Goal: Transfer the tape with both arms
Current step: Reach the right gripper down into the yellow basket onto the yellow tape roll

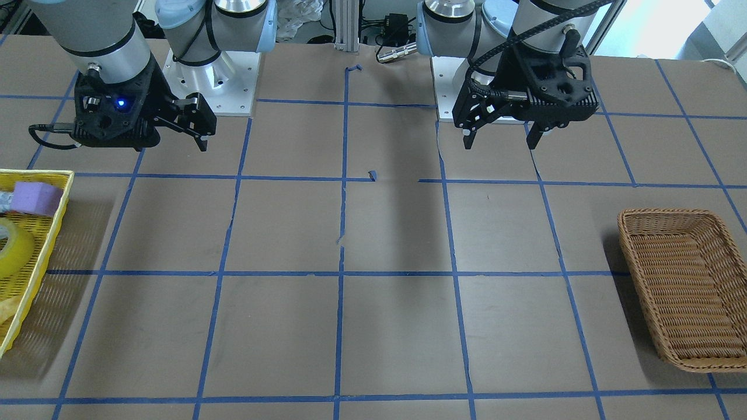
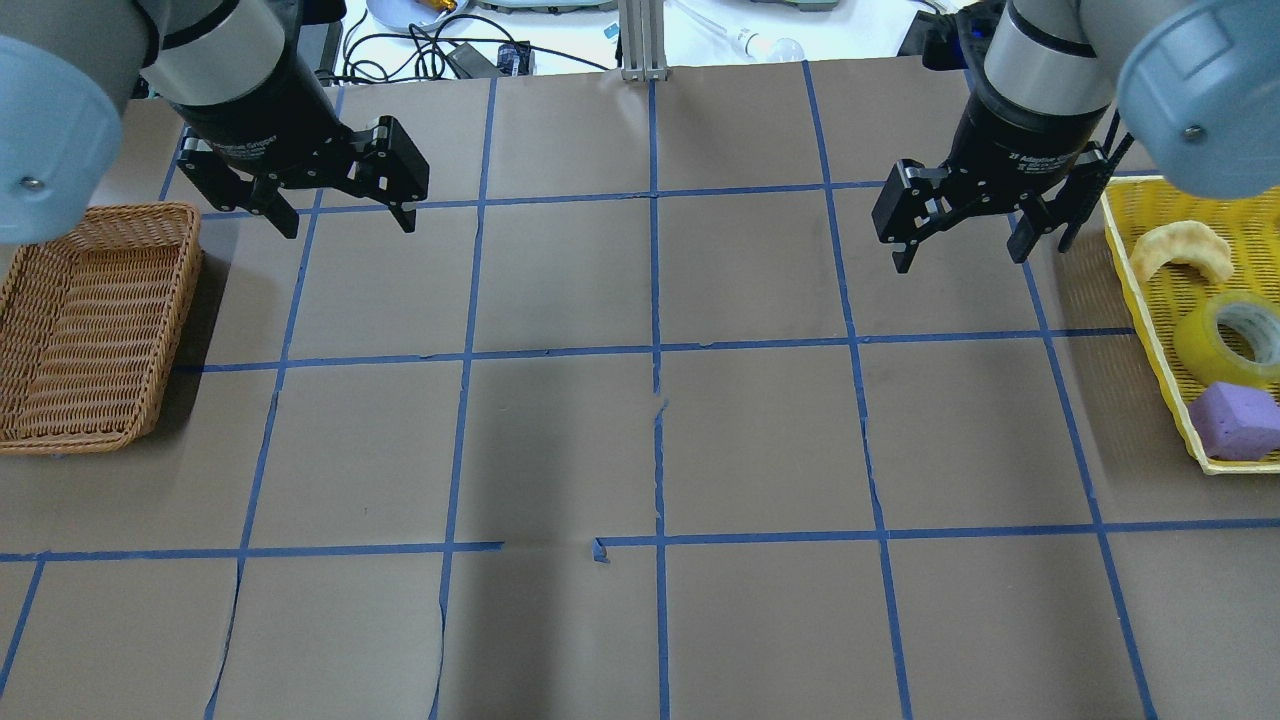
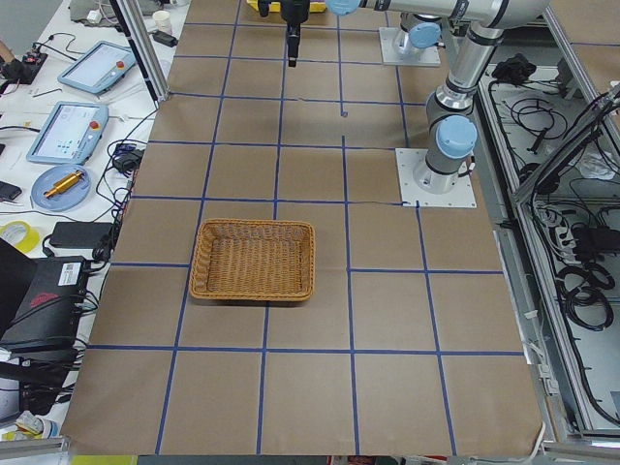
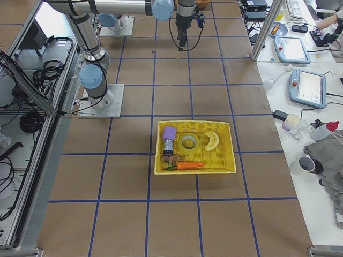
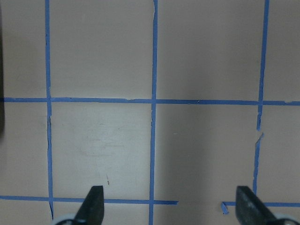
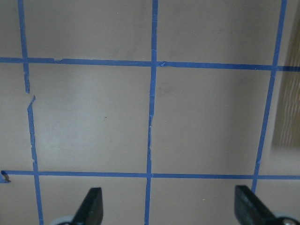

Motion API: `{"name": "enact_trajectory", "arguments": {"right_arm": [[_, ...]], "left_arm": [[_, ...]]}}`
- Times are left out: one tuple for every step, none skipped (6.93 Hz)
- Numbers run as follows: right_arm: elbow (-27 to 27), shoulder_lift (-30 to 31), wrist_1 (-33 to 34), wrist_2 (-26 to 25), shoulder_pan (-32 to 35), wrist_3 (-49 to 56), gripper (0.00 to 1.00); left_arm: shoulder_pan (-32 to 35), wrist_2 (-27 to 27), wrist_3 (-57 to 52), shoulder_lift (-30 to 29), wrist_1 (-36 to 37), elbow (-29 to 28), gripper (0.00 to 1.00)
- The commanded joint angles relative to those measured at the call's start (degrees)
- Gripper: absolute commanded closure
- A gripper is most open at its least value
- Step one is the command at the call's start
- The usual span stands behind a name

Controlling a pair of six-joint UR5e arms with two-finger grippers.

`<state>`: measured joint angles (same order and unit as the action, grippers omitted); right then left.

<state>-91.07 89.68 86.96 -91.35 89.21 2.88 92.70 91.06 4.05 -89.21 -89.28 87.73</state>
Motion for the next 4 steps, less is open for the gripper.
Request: {"name": "enact_trajectory", "arguments": {"right_arm": [[0.3, -2.2, 4.5, -0.9, -3.8, 2.5, 0.00], [0.2, -3.5, 8.2, -0.7, -10.7, 3.6, 0.00], [-0.2, -5.3, 11.7, -0.8, -16.7, 7.1, 0.00], [-0.2, -8.9, 17.3, -1.8, -20.7, 10.3, 0.00]], "left_arm": [[-0.2, -0.2, -0.1, -0.1, 0.5, 0.1, 0.00], [-0.4, -0.2, -0.1, -0.1, 0.5, 0.1, 0.00], [-0.4, -0.2, -0.1, -0.1, 0.5, 0.1, 0.00], [-0.5, -0.2, -0.1, -0.1, 0.5, 0.1, 0.00]]}}
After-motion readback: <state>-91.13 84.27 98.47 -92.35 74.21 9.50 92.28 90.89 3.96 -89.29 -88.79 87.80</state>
